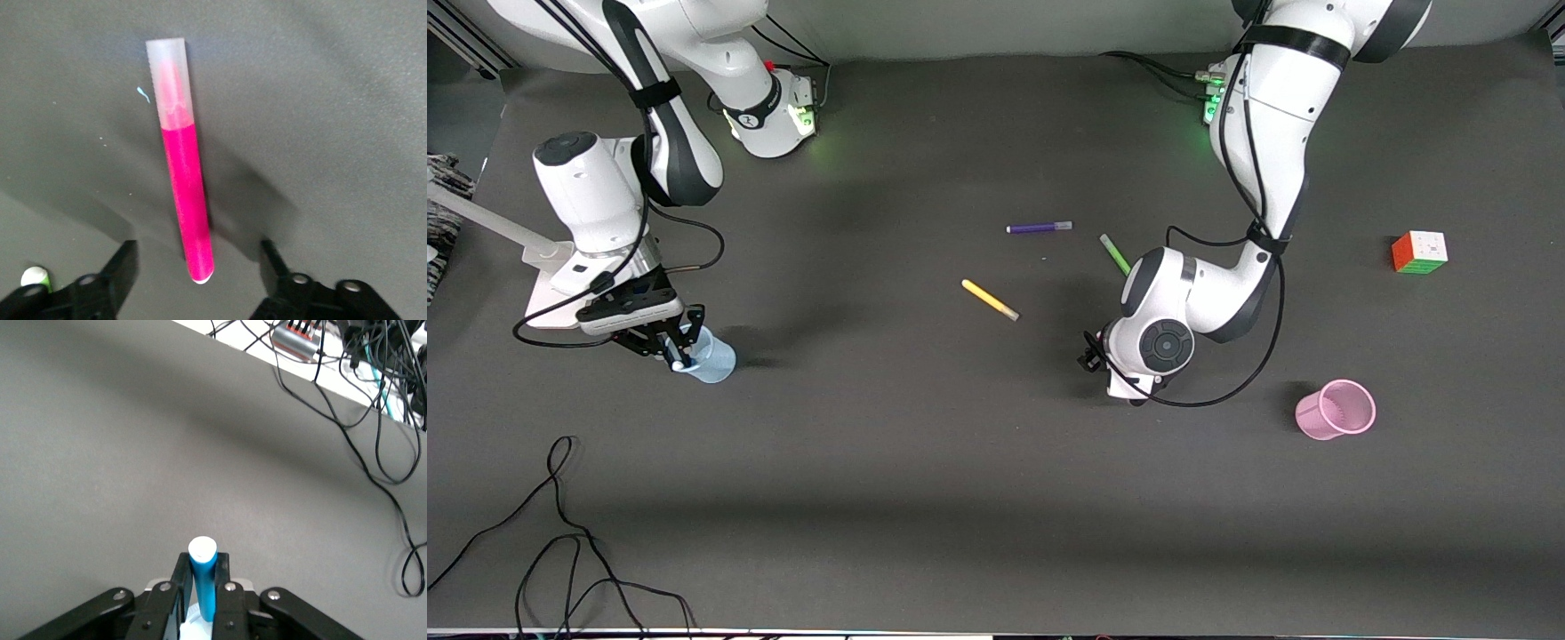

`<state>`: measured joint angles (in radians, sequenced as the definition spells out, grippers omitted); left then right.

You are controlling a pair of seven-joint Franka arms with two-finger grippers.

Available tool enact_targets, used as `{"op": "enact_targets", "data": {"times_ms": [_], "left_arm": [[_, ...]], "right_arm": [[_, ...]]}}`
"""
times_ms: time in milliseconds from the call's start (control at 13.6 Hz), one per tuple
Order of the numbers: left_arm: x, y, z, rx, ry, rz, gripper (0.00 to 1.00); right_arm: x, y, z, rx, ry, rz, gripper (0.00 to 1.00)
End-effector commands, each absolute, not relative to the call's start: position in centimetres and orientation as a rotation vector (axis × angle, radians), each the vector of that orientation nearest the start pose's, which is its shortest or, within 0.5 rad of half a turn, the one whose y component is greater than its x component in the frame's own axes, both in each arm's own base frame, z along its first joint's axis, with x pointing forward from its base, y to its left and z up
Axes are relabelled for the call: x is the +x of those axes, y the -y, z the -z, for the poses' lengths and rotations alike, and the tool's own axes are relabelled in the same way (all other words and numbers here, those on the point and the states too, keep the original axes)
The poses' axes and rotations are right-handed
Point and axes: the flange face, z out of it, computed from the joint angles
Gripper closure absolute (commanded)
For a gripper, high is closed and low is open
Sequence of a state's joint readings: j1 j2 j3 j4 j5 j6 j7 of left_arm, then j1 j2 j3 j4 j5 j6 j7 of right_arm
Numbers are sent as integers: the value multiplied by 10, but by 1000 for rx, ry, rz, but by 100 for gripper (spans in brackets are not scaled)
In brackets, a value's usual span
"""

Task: Place pink and blue markers in matching cups
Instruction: 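Lower the blue marker into the blue cup while the left gripper grasps pink, then release the blue marker while the left gripper carries pink marker to cup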

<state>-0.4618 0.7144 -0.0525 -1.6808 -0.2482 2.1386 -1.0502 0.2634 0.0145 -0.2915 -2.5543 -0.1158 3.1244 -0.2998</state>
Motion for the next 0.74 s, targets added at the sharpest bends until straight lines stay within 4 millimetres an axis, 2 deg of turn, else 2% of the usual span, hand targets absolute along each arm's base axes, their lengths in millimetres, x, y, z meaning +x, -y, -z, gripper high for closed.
{"op": "enact_targets", "data": {"times_ms": [0, 221, 294, 441, 515, 588, 662], "left_arm": [[560, 323, -168, -2872, 1099, -524, 71], [562, 323, -171, -2876, 1102, -520, 96], [563, 322, -174, -2877, 1101, -521, 100], [567, 317, -185, -2883, 1100, -517, 100], [569, 318, -199, -2896, 1097, -507, 100], [571, 316, -219, -2895, 1082, -512, 100], [577, 310, -245, -2888, 1065, -530, 100]], "right_arm": [[490, 12, -327, -3094, 621, 892, 100], [488, 26, -322, -3112, 584, 882, 100], [488, 26, -319, -3114, 582, 875, 100], [485, 33, -312, -3129, 560, 845, 100], [484, 33, -311, -3130, 552, 840, 93], [484, 33, -310, -3132, 545, 833, 57], [484, 33, -307, -3134, 541, 824, 1]]}}
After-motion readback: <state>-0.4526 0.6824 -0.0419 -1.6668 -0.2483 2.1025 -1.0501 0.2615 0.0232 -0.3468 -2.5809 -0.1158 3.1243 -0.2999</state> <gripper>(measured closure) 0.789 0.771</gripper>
